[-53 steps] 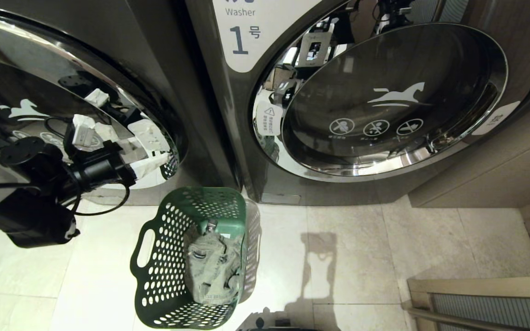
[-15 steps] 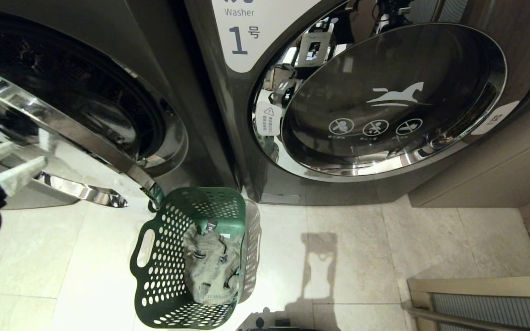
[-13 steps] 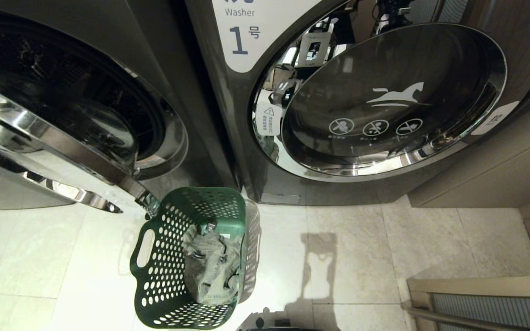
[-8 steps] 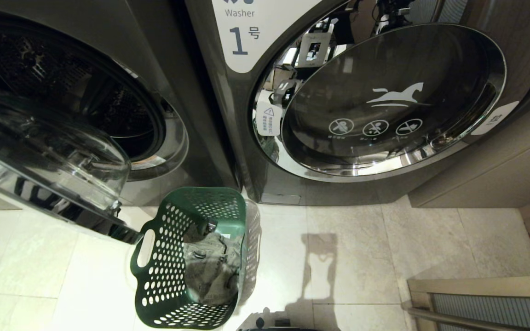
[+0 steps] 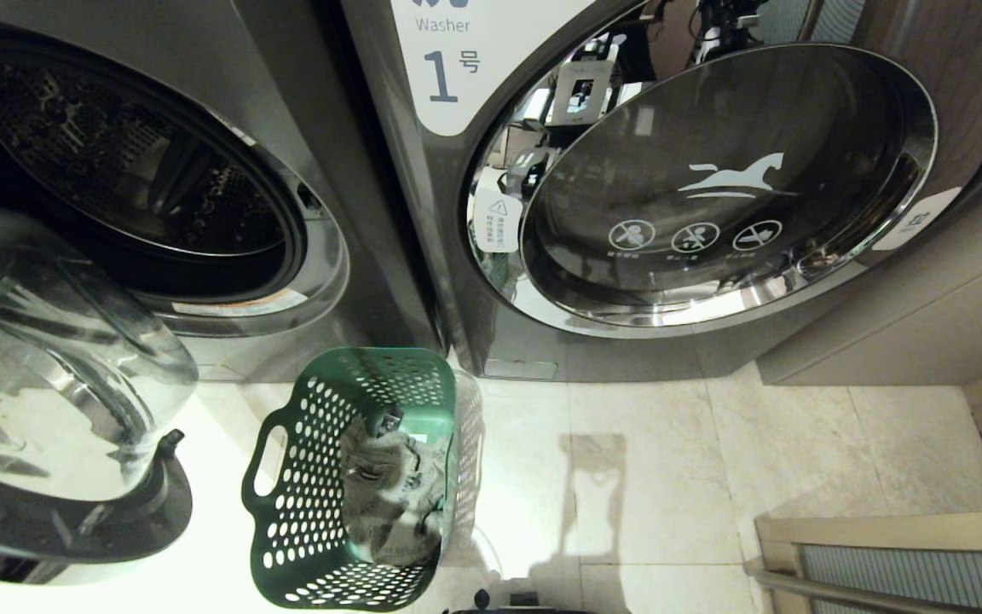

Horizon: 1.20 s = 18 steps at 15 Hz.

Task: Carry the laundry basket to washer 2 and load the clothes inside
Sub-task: Open the lid of the washing machine

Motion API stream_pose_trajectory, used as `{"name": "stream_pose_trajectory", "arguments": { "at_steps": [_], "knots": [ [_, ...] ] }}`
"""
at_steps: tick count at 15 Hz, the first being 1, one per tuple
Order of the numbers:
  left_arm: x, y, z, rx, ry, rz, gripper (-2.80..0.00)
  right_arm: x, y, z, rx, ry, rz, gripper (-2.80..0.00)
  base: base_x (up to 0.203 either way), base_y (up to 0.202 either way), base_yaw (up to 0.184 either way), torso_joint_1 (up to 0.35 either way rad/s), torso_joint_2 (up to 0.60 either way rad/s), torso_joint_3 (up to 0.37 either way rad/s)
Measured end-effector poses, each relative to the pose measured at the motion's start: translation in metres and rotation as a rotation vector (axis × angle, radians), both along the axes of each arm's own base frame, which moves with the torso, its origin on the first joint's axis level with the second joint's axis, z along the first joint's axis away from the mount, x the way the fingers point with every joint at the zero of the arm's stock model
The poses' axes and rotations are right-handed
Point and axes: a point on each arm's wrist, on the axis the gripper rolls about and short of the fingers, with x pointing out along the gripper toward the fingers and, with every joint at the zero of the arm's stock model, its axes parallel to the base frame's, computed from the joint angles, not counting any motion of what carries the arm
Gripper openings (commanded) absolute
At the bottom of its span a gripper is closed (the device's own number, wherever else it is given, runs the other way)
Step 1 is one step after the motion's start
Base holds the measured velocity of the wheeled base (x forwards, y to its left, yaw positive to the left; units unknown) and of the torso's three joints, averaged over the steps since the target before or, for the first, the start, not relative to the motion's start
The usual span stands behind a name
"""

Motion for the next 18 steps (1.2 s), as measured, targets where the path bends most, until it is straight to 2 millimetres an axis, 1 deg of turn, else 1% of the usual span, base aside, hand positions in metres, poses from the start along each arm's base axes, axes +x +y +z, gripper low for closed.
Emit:
{"name": "stream_pose_trajectory", "arguments": {
  "at_steps": [4,6,7,9,11,13,14,15,16,18],
  "knots": [
    [0.002,-0.001,0.004,-0.191,0.137,-0.066,0.0,0.0,0.0,0.0,0.0,0.0,0.0,-2.8,0.0,0.0,0.0,0.0,0.0,0.0],
    [-0.001,-0.006,0.0,-0.278,0.229,-0.073,0.0,0.0,0.0,0.0,0.0,0.001,-0.001,-2.8,0.0,0.0,0.0,0.0,0.0,0.0],
    [-0.003,-0.009,-0.005,-0.318,0.288,-0.068,0.0,0.0,0.0,0.0,0.0,0.0,0.0,-2.8,0.0,0.0,0.0,0.0,0.0,0.0],
    [-0.007,-0.014,-0.024,-0.395,0.433,-0.046,0.0,0.0,0.0,0.0,0.0,0.0,0.0,-2.8,0.0,0.0,0.0,0.0,0.0,0.0],
    [-0.011,-0.018,-0.051,-0.433,0.604,0.009,0.0,0.0,0.0,0.0,0.0,0.0,0.0,-2.8,0.0,0.0,0.0,0.0,0.0,0.0],
    [-0.012,-0.018,-0.088,-0.401,0.813,0.072,0.0,0.0,0.0,0.0,0.0,0.0,0.0,-2.8,0.0,0.0,0.0,0.0,0.0,0.0],
    [-0.012,-0.018,-0.101,-0.371,0.9,0.08,0.0,0.0,0.0,0.0,0.0,0.0,0.0,-2.8,0.0,0.0,0.0,0.0,0.0,0.0],
    [-0.011,-0.017,-0.11,-0.344,0.957,0.078,0.0,0.0,0.0,0.0,0.0,0.0,0.0,-2.8,0.0,0.0,0.0,0.0,0.0,0.0],
    [-0.008,-0.016,-0.113,-0.323,0.99,0.068,0.0,0.0,0.0,0.0,0.0,0.0,0.0,-2.8,0.0,0.0,0.0,0.0,0.0,0.0],
    [0.004,-0.011,-0.114,-0.279,1.016,0.049,0.0,0.0,0.0,0.0,0.0,0.0,0.0,-2.8,0.0,0.0,0.0,0.0,0.0,0.0]
  ]
}}
